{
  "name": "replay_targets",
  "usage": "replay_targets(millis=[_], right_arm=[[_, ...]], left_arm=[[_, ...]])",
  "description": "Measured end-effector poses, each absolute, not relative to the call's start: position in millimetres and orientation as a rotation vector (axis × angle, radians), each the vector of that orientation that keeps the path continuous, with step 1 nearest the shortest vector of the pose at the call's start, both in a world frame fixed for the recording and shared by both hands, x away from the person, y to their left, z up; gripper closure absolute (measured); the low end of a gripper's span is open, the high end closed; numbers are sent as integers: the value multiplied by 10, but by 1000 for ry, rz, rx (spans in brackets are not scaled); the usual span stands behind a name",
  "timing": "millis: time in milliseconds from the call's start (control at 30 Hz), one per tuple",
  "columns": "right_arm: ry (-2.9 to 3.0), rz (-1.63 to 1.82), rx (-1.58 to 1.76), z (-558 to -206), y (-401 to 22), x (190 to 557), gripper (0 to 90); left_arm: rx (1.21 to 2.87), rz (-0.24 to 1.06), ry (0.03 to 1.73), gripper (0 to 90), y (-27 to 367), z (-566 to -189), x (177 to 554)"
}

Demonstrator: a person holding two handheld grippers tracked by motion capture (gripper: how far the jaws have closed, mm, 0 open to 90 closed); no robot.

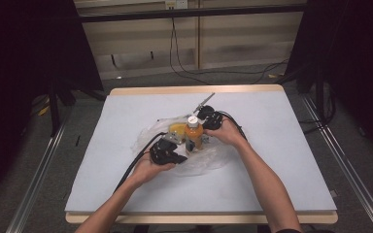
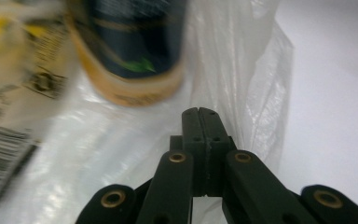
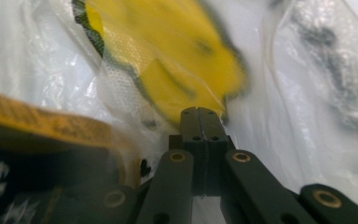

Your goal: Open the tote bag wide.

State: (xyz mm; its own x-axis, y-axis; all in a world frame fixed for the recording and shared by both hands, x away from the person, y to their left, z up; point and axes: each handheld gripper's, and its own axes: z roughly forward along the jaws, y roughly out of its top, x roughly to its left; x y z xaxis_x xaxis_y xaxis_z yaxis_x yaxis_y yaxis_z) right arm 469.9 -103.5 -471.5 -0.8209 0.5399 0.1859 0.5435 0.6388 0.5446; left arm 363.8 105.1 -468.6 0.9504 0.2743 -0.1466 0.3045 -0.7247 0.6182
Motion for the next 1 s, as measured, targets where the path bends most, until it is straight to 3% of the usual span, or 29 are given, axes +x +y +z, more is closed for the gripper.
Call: replay_targets(millis=[1000], right_arm=[[-2866,-983,-1201,-4740,-935,5009,900]], left_arm=[[2422,-63,267,900,1107,-4716,3161]])
